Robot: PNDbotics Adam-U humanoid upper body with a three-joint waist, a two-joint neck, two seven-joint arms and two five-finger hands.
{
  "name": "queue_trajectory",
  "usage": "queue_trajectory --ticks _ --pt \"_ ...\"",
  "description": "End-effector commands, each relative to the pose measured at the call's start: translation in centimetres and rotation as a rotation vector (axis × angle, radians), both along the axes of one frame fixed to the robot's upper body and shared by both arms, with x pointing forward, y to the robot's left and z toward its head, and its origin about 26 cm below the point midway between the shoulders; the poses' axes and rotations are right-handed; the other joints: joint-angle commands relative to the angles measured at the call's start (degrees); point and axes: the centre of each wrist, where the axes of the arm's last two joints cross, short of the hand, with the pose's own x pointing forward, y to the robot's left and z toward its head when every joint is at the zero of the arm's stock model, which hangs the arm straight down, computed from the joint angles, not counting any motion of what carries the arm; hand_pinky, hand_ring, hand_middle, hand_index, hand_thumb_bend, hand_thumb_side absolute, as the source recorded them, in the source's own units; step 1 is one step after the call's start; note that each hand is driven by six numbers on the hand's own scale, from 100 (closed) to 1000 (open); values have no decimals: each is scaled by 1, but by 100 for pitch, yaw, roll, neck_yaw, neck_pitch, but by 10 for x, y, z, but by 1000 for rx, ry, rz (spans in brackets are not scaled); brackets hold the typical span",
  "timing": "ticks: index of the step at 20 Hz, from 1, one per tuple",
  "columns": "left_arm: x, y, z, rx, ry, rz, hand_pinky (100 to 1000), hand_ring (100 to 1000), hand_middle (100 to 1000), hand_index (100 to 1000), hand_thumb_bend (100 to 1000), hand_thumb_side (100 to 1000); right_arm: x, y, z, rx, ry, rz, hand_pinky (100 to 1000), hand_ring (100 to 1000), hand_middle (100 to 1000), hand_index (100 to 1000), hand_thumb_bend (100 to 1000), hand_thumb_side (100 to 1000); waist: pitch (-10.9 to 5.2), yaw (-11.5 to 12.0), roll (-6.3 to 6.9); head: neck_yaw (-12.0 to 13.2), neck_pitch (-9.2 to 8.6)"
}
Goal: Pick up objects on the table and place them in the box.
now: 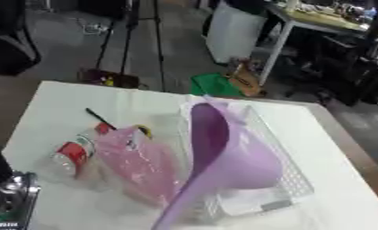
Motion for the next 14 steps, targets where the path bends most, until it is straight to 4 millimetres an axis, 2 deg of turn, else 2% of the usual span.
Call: queue_trajectory --ticks 1,14 --pt "-2 0 5 -4 -19 0 682 671 753 748 100 993 -8 -5 19 -228 -37 195 100 100 100 417 100 390 -97 -31 55 7 -4" --pt "-2 0 5 -5 -19 3 682 673 756 749 100 995 -11 -11 22 -197 -37 182 100 100 100 417 100 396 -20 -12 36 -31 -79"
